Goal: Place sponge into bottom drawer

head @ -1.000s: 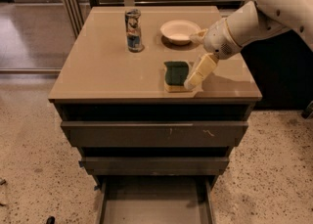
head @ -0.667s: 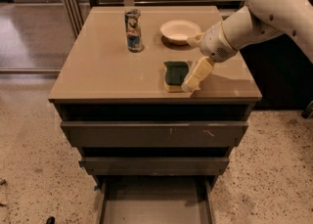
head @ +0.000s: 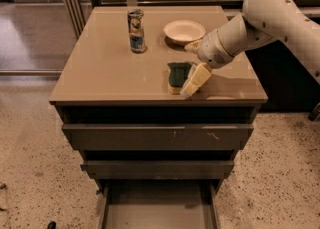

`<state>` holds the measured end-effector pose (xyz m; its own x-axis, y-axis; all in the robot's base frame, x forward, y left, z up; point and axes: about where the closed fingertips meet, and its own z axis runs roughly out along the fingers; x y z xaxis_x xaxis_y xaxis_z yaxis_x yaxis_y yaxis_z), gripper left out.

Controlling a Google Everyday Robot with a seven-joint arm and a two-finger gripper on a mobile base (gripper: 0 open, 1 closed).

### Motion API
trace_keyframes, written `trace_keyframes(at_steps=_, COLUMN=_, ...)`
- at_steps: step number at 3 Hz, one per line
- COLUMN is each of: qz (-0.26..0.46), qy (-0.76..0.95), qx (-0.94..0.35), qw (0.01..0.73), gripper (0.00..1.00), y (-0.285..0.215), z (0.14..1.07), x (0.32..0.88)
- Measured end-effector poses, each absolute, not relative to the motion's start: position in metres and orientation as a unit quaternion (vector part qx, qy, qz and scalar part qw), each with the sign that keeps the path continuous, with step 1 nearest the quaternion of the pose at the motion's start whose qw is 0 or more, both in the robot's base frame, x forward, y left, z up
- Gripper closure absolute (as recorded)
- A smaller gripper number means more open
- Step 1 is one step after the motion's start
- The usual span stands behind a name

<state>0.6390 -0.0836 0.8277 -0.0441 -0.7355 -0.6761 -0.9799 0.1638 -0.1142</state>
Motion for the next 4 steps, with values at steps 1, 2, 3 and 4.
trace_keyframes(at_steps=1, qz=0.199, qy=0.695, qx=-0.618, qw=0.308, gripper=0.0, y=-0.079, z=0.8208, x=0.6403)
trace_keyframes(at_steps=2, qz=0.199, qy=0.695, qx=-0.618, qw=0.308, gripper=0.27, y=-0.079, z=0.8208, x=0.6403)
trace_keyframes(at_steps=3, qz=0.199, qy=0.695, qx=-0.618, qw=0.308, gripper=0.5, y=-0.079, z=0.8208, x=0.6403)
trace_keyframes(at_steps=4, qz=0.199, qy=0.695, qx=-0.618, qw=0.308, gripper=0.73, y=-0.079, z=0.8208, x=0.6403)
